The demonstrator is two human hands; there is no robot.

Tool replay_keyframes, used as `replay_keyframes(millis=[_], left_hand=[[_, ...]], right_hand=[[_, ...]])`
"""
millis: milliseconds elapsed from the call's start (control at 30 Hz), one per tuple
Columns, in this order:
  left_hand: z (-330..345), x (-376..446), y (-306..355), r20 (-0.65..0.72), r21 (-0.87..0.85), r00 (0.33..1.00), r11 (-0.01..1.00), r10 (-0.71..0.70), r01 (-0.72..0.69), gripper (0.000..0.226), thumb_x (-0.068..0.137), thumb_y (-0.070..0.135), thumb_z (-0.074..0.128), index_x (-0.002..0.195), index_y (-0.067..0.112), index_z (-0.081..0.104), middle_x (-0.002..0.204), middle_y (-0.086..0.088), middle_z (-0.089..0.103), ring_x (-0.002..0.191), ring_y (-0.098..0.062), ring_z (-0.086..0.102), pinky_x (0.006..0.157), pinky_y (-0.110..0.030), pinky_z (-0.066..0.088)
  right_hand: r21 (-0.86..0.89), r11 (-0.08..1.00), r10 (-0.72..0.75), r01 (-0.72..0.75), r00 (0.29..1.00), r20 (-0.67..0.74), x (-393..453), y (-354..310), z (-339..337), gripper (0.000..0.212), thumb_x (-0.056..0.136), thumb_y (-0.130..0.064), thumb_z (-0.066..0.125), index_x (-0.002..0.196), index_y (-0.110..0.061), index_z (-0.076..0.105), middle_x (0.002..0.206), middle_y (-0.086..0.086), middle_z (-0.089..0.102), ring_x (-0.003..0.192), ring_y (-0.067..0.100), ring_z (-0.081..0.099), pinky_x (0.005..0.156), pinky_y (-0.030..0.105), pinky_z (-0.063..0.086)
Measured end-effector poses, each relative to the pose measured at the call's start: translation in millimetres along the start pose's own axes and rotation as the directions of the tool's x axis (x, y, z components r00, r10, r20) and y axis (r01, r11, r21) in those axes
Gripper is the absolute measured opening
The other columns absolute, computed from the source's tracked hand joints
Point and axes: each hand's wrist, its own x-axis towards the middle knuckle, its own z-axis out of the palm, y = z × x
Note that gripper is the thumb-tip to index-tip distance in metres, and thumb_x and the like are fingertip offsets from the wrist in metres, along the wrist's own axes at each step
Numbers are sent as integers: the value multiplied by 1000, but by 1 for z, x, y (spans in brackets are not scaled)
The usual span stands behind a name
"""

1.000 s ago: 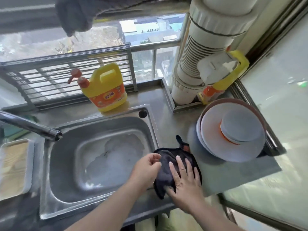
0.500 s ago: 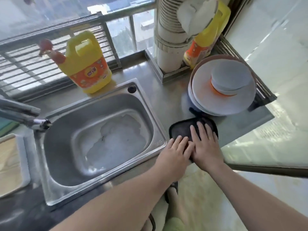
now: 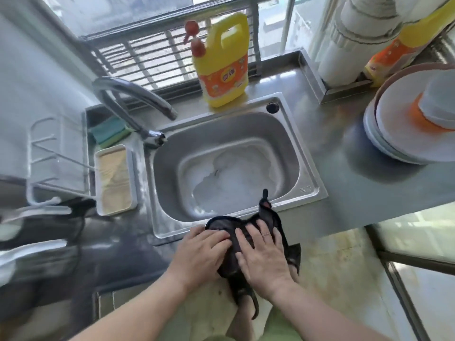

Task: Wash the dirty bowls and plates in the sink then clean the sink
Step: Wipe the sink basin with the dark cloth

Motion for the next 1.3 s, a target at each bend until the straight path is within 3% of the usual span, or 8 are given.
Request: replay_keyframes(millis=[100, 200, 367, 600, 800, 967, 1100, 1300], left_hand=[[2, -42, -24, -11, 11, 964, 964, -265, 265, 18, 77, 16, 63, 91, 24, 71, 94, 3, 64, 80, -26, 63, 78, -38, 47], [6, -85, -42, -27, -16, 786, 786, -618, 618, 16, 78, 15, 69, 94, 20, 71, 96, -1, 63, 87, -30, 64, 75, -41, 53], [15, -120, -40, 16, -131, 515, 508, -857, 851, 63, 83, -5, 65, 144, 2, 56, 157, -18, 46, 148, -38, 41, 121, -53, 37], [25, -55, -8, 83, -4, 841, 843, -535, 537, 74, 97, 45, 45, 157, 1, 40, 166, -18, 36, 156, -39, 29, 124, -51, 16], [28, 67, 65, 107, -168, 964, 951, -242, 258, 76, 97, 51, 43, 159, 8, 40, 168, -16, 34, 158, -35, 24, 131, -53, 12], [-7, 138, 60, -31, -519, 993, 851, -115, 83, 31, 100, 25, 52, 123, 13, 69, 121, -9, 65, 110, -31, 59, 96, -43, 51], [9, 100, -16, -18, -388, 910, 842, -413, 375, 27, 89, 19, 55, 107, 21, 75, 105, -4, 68, 96, -31, 63, 79, -44, 58], [1, 14, -91, 38, -51, 841, 839, -540, 541, 23, 88, 33, 60, 105, 22, 70, 91, -1, 60, 84, -27, 57, 76, -41, 54]], right_hand=[[-13, 990, -136, 138, 985, 108, 17, -51, 3, 60, 88, -51, 54, 142, -25, 60, 142, 6, 51, 135, 35, 41, 109, 62, 43], [33, 930, -366, 366, 912, 187, 29, -100, 4, 58, 86, -40, 62, 141, -22, 57, 145, 6, 50, 135, 34, 42, 103, 60, 51], [12, 831, -548, 556, 816, 183, 49, -117, 7, 66, 91, -46, 49, 151, -17, 51, 161, 7, 43, 150, 30, 39, 119, 50, 38], [-44, 890, -443, 453, 884, 151, 52, -37, -7, 75, 95, -59, 47, 155, -14, 46, 166, 13, 35, 156, 31, 28, 126, 49, 27], [-108, 953, -277, 282, 959, 58, 45, 124, -48, 66, 107, -56, 28, 141, -9, 61, 148, 14, 50, 143, 35, 43, 119, 49, 30], [-186, 972, -135, 141, 990, 45, 58, 193, -84, 68, 104, -60, 33, 117, -2, 66, 129, 17, 56, 137, 39, 50, 112, 53, 40], [-192, 980, -54, 53, 999, 2, 72, 134, -80, 37, 91, -44, 49, 94, -10, 63, 105, 17, 56, 128, 46, 50, 107, 60, 42], [36, 950, -308, 309, 951, -39, 84, 8, -37, 25, 74, -28, 60, 98, -19, 58, 105, 4, 56, 106, 34, 60, 91, 48, 49]])
